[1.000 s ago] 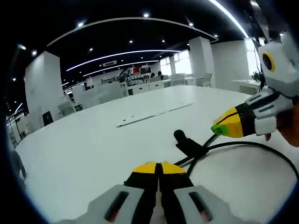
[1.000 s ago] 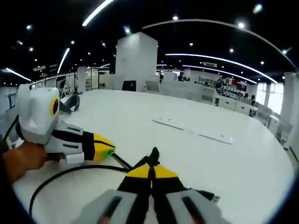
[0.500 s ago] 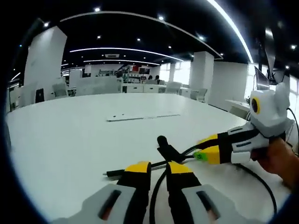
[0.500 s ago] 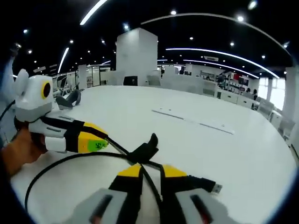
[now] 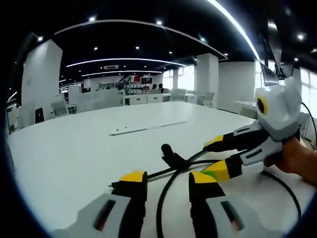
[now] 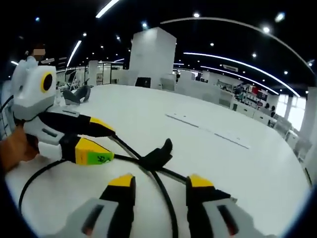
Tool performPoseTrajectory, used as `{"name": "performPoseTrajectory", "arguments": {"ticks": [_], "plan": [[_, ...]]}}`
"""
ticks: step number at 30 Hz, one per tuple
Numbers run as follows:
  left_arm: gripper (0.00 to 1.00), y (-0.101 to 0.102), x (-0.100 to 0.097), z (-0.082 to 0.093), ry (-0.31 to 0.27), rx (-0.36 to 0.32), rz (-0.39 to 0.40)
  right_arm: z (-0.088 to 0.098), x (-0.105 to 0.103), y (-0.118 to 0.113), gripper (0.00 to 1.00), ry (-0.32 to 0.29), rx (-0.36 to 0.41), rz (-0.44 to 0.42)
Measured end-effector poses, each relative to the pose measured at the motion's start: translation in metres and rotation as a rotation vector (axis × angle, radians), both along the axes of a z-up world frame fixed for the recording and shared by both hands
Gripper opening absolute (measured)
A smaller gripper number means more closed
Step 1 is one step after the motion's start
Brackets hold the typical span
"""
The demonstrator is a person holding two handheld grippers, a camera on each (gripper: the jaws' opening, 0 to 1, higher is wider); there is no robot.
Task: Find the charging cable on the desk, coil it up and secure with Velcro.
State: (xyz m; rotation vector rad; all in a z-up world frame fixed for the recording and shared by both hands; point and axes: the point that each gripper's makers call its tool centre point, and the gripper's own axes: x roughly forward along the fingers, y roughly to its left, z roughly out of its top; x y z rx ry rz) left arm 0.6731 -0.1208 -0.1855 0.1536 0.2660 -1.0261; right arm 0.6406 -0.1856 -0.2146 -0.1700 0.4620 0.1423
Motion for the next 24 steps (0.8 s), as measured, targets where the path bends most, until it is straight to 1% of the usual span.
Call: {"name": "performPoseTrajectory", "arguments": {"ticks": [5,9,13,16,21,24], "plan": [[0.35,-0.001,0.001,-0.003,0.014,0.012,-0.002,0.001,-0.001,-0.004,0.44,-0.006,0.043,-0.015],[0.35,0.002,0.002,-0.003,0.007,0.016,0.009,0.003,-0.002,-0.007,0.44,-0.012,0.088,-0.030],[0.36,0.002,0.002,-0.003,0.007,0.013,0.009,0.004,-0.002,-0.007,0.44,-0.013,0.096,-0.037],[0.37,0.002,0.000,0.001,0.011,-0.012,0.008,0.005,-0.001,-0.009,0.44,-0.016,0.097,-0.043],[0.36,0.003,-0.005,0.006,0.026,-0.029,0.006,0.002,-0.001,-0.014,0.43,-0.008,0.099,-0.055],[0.36,0.003,-0.006,0.007,0.033,-0.030,0.013,0.005,-0.006,-0.014,0.43,0.001,0.130,-0.070]]}}
